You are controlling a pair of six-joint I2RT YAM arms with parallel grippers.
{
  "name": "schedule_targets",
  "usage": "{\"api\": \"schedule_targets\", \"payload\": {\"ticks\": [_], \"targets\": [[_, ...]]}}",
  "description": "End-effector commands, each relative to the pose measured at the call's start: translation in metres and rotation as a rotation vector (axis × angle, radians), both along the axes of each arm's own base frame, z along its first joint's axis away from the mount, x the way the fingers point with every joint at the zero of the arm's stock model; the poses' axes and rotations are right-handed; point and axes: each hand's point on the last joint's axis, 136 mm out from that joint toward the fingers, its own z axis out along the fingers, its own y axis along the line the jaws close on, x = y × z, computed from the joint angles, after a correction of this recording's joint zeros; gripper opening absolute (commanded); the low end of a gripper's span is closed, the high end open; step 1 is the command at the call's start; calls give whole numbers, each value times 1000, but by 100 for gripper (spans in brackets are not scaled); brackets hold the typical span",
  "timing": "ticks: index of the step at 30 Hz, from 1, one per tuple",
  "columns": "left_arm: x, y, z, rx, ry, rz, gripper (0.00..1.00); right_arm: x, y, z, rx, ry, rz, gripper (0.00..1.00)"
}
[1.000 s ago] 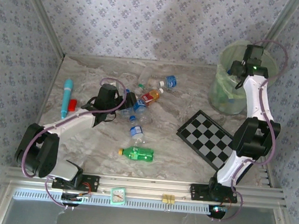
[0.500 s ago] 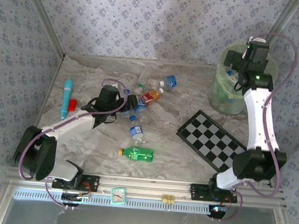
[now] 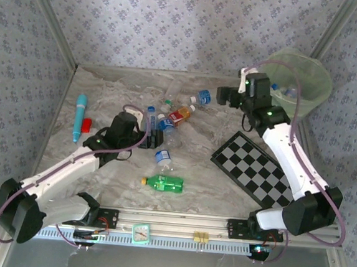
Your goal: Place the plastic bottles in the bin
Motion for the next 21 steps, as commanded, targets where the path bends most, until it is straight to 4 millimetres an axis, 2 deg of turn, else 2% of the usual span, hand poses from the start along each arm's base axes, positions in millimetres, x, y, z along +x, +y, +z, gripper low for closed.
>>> {"api": "schedule_targets", "payload": {"ticks": [1,5,11,15,16,17,21], "targets": [[-36,-2,-30,80,87,-116,100,1,22,-11,95,26,17,100],[-70,-13,-54,153,147,-240,100,0,38,-25,174,77,45,100],[-109,-33,-74,268,156,-385,100,-7,45,-54,175,138,60,100],[-123,-39,-88,366,160,-450,100,-15,50,-72,179,179,80,100],[-125,-41,-91,388,159,-464,100,-15,53,-71,188,179,92,100],[-125,-42,-94,408,158,-469,100,-21,53,-87,184,214,101,100],[-123,-45,-104,449,166,-472,100,-24,61,-94,211,230,132,100]]}}
